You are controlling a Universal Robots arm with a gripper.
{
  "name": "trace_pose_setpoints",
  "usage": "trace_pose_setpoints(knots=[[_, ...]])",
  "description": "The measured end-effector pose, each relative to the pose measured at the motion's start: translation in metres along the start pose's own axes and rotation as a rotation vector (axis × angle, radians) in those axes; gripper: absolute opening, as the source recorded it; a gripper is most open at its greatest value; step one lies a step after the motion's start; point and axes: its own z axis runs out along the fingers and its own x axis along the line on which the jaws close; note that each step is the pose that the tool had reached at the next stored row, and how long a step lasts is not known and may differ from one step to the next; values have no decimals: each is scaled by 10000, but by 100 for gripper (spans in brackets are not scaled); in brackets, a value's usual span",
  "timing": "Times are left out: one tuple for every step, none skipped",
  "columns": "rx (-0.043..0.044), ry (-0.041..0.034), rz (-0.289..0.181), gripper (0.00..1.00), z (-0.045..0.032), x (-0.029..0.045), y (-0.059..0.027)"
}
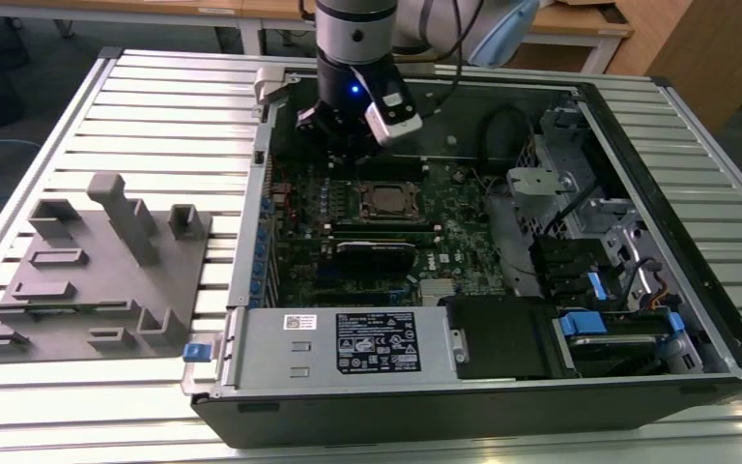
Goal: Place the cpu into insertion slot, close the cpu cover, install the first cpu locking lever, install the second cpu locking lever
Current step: 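Install the first cpu locking lever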
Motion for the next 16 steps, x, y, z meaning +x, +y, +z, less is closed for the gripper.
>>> trace_pose_setpoints(knots=[[1,0,0,11,1,11,0],[2,0,0,11,1,23,0],[3,1,0,11,1,37,0],[3,1,0,11,3,52,0],[2,1,0,11,4,72,0],[0,0,0,11,4,93,1],[-9,1,0,11,4,112,0],[-32,1,1,11,4,128,0],[-90,0,2,11,4,139,0],[-160,-1,2,11,4,146,-1],[-253,-2,1,11,4,151,-1],[-376,-4,4,11,4,155,-1],[-494,-4,7,11,4,156,-1],[-566,-5,9,11,4,156,-1],[-617,-5,9,11,3,156,-1],[-705,-8,11,11,4,156,-1]])
